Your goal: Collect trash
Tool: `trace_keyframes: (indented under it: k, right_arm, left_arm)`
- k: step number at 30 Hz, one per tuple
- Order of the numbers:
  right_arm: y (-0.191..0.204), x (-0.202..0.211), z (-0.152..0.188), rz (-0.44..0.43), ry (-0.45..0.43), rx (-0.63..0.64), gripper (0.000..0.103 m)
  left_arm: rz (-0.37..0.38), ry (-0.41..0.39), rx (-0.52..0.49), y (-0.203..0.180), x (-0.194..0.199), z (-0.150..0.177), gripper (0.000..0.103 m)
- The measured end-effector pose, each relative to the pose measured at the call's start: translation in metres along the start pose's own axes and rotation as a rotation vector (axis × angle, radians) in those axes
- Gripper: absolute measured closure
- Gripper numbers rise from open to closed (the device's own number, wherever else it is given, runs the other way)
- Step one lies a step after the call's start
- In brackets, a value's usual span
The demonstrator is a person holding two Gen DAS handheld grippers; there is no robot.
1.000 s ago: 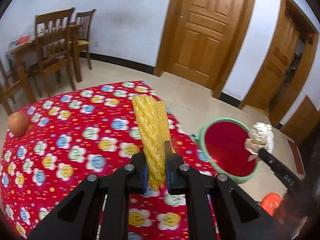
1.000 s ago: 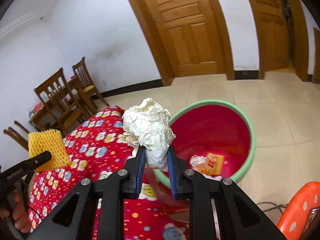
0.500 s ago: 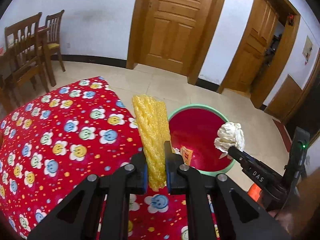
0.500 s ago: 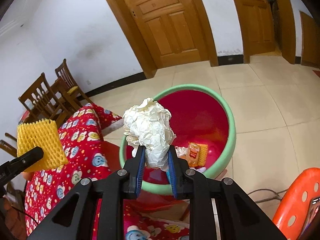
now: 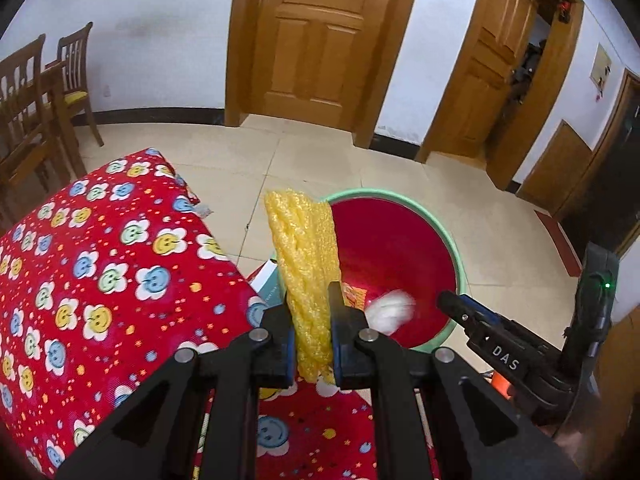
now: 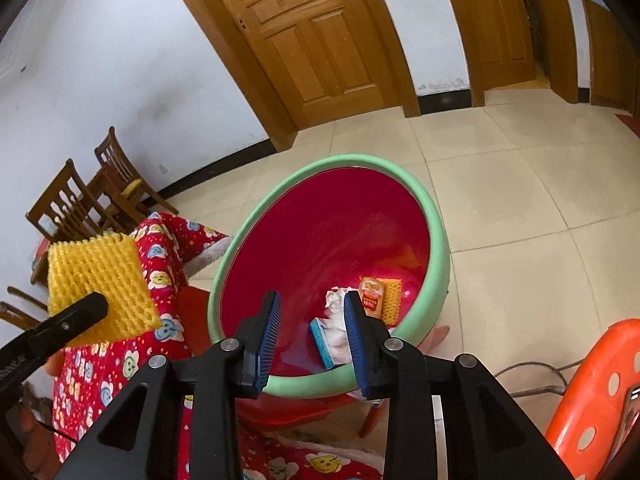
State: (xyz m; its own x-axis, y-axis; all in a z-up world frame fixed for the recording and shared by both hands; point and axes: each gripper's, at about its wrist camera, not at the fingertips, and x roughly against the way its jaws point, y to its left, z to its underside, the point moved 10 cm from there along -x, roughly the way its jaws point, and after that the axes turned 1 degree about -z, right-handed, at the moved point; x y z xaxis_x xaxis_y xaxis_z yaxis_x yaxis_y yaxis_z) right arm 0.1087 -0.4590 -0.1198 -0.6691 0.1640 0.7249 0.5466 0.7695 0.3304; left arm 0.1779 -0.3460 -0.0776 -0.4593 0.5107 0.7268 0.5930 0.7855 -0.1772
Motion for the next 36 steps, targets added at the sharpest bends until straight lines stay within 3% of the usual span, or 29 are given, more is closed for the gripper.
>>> trace_keyframes:
  k: [5,18,19,23,27,29,36]
  right_arm:
    - [-0.007,0.008,-0.001,0.006,-0.024,-0.025,0.058]
    - [-0.020,0.021,0.002,0.036,-0.037,-0.034,0.051]
    - [-0.021,0.022,0.002,0.037,-0.036,-0.036,0.051]
    - [-0.022,0.024,0.002,0.037,-0.040,-0.040,0.051]
    - [-0.017,0.026,0.002,0.029,-0.044,-0.033,0.049]
    - [-0.014,0.027,0.001,0.021,-0.045,-0.024,0.048]
    - [0.012,0.038,0.007,-0.020,-0.041,0.023,0.038]
  left_arm:
    - [0.008,0.023,-0.025,-0.010,-0.016,0.002,0.091]
    - [0.035,0.085,-0.062,-0.030,-0.058,0.010,0.091]
    - [0.026,0.089,-0.062,-0.029,-0.060,0.010,0.086]
    - [-0.004,0.085,-0.045,-0.026,-0.059,0.010,0.051]
    - [-0.016,0.078,-0.040,-0.024,-0.053,0.008,0.048]
    - [-0.023,0.068,-0.029,-0.020,-0.046,0.008,0.040]
    - [-0.089,0.017,0.005,0.004,-0.017,0.009,0.029]
